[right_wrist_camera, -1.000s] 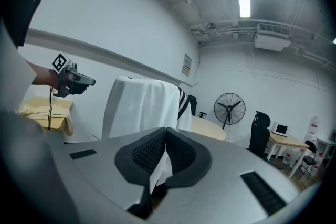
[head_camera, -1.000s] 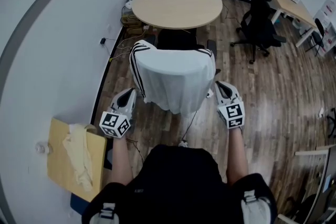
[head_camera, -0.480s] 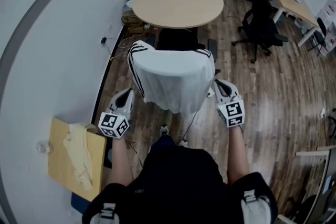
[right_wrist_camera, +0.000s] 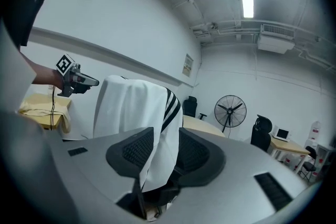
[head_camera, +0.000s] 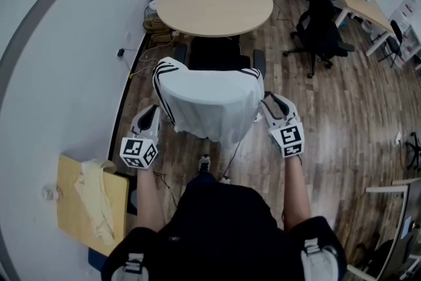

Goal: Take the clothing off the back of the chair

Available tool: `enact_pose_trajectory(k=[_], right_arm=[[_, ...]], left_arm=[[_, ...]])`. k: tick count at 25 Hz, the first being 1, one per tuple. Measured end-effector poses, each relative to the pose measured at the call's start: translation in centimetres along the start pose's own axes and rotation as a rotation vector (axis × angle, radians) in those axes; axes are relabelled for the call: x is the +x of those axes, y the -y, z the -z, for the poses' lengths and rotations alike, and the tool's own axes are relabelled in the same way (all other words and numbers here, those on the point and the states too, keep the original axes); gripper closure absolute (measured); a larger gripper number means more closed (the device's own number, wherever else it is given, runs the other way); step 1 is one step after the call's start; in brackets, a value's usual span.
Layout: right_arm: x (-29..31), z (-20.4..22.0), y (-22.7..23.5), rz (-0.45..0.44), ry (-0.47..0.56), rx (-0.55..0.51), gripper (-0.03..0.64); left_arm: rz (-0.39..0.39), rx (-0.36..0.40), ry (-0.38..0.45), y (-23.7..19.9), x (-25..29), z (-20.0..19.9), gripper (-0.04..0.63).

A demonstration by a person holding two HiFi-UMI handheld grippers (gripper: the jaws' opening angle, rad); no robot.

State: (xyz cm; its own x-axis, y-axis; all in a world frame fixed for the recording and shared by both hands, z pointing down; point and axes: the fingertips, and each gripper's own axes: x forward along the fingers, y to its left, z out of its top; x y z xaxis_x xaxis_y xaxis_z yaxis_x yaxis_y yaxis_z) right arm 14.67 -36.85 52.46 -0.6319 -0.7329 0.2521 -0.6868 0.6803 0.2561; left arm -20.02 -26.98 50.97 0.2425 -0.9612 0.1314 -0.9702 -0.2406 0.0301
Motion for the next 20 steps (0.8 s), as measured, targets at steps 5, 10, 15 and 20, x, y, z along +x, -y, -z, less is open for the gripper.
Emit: enact_pose_trajectory(k=[5,10,15,20], right_arm=[[1.3,0.0,1.0,0.017,-0.020,0.024,0.459],[3.2,-0.2,1.0,-0.018,-0.009,0.021,0.441],[5.2,-0.4,1.0,-0.061,-0.033,0.046,0.372],[7.1,-1.7,1.2,-0.126,0.003,0.040,0.351]], left_arm=[[-0.035,-0.001,0.000,-2.1,1.3,0.2,0.548],[-0.034,-0.008,-0.015,-3.7,3.1,0.5,0.514],[-0.001,0.018,-0.068,-4.5,5.7,1.0,0.445],[0.023,0.025,-0.090,-5.3,7.6,1.1,0.425]])
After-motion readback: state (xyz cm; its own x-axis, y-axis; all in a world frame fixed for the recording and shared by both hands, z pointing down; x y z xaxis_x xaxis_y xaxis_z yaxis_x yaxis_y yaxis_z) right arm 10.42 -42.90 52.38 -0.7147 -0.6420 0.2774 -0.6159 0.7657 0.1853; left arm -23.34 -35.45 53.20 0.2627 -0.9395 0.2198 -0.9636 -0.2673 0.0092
